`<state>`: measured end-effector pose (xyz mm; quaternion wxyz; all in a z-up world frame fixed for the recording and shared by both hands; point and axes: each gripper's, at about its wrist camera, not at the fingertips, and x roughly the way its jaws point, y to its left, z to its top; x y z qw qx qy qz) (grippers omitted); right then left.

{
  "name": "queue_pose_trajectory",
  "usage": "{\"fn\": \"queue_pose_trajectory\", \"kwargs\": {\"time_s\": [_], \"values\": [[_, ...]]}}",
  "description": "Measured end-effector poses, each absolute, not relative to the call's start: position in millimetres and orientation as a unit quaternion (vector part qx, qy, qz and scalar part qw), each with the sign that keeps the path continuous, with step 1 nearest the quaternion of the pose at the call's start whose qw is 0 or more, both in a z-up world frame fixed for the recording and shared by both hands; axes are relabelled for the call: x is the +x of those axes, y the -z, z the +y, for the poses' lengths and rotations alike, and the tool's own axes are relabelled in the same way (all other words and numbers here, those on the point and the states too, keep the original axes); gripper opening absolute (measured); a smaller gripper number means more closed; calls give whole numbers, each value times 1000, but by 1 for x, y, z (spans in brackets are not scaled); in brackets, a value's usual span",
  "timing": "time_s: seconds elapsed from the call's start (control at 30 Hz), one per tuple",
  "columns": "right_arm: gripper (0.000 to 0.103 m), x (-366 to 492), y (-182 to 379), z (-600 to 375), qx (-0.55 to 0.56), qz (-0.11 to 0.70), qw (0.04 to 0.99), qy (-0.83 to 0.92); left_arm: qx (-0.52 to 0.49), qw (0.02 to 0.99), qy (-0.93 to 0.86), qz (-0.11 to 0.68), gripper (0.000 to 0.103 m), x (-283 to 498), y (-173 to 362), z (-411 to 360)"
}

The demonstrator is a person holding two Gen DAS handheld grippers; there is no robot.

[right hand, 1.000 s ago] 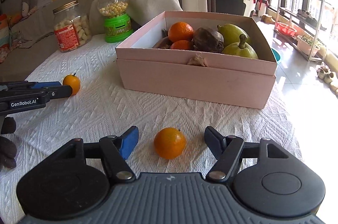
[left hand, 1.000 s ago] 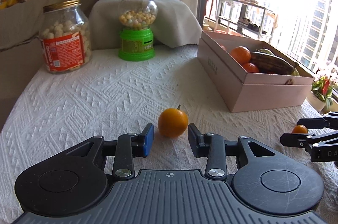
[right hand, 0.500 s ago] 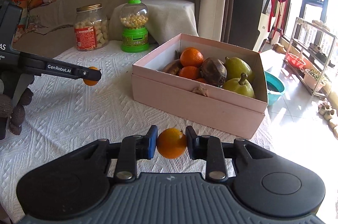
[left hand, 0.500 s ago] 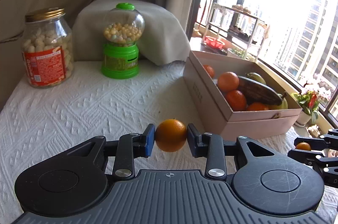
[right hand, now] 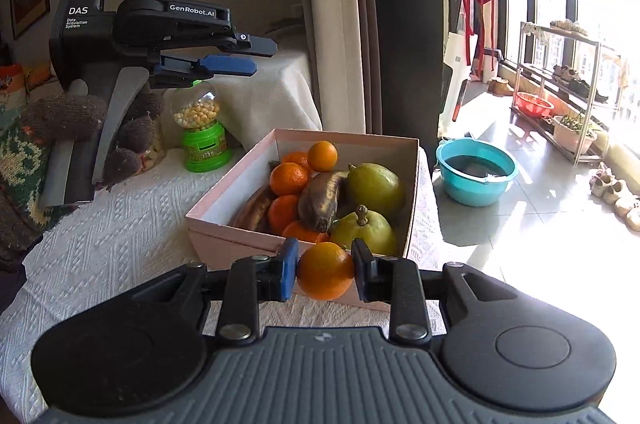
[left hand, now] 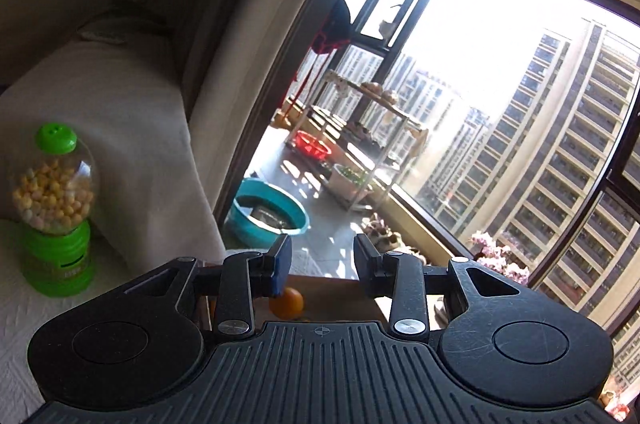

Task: Organize fruits
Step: 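Lower both tangerines into the pink box and open both grippers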

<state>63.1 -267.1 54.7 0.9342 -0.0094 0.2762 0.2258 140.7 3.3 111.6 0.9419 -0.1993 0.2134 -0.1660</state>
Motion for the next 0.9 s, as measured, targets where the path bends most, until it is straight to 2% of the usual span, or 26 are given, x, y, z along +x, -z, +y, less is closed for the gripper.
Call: {"fn": "queue_pose_trajectory", "kwargs": {"time_s": [0.2,0.37,0.4,0.43,0.47,0.6,0.73,0.8,0.87,0.9], "values": [[28,93,-74,-265,24,272,933,-234,-119,951,130,252,38,59,-73,16],[29,162,-100,-237,61,261,937,-223,-85,946,93,299,38,11,-39,23],[38,172,-103,-232,60,258,940,-217,-80,946,81,304,38,4,-35,27],[51,185,-107,-225,56,263,939,-212,-77,946,68,307,38,-6,-32,35],[56,193,-108,-220,51,268,938,-213,-74,946,57,311,38,-13,-29,38],[58,172,-102,-218,37,280,937,-205,-52,944,15,327,38,-36,-16,48],[75,97,-75,-217,-4,278,939,-202,-61,939,5,339,38,-47,-2,38],[79,67,-56,-213,-24,283,939,-194,-54,944,-6,326,42,-54,2,23],[79,41,-28,-207,-43,298,936,-185,-48,947,-13,318,44,-53,5,10],[79,35,-15,-203,-52,307,932,-183,-48,948,-16,314,48,-50,6,4]]}}
